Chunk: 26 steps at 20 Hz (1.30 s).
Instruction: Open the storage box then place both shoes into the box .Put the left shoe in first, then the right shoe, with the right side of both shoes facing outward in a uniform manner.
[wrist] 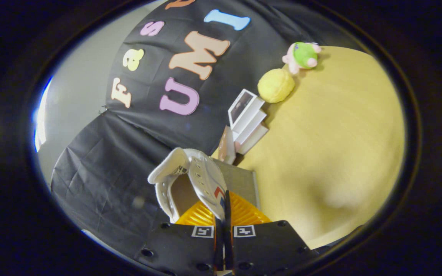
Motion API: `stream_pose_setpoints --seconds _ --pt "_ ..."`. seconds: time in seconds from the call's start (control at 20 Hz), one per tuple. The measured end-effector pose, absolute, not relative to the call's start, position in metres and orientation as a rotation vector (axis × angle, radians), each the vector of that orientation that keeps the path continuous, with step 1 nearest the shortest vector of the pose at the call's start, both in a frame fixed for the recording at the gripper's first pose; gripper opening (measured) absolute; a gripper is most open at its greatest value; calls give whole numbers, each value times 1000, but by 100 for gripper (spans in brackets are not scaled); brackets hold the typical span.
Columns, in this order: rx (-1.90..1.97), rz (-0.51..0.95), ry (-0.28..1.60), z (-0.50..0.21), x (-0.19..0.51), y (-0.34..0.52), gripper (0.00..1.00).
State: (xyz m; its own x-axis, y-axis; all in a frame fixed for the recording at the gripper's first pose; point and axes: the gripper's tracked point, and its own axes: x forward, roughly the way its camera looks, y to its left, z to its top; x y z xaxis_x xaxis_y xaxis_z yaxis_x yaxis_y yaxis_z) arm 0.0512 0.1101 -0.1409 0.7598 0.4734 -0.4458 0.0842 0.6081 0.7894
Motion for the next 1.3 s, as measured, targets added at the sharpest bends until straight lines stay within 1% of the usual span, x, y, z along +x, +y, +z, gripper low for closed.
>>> stream_pose_setpoints --seconds 0.35,0.55,0.75,1.1,1.25,1.3 --pt "832 355 784 -128 72 221 5" --pt "731 343 799 -140 88 258 5" --pt "577 268 811 -170 97 262 5" --pt "495 194 782 -181 104 246 8" --pt "474 211 774 -182 107 251 9" --pt "459 229 770 -182 103 257 13"
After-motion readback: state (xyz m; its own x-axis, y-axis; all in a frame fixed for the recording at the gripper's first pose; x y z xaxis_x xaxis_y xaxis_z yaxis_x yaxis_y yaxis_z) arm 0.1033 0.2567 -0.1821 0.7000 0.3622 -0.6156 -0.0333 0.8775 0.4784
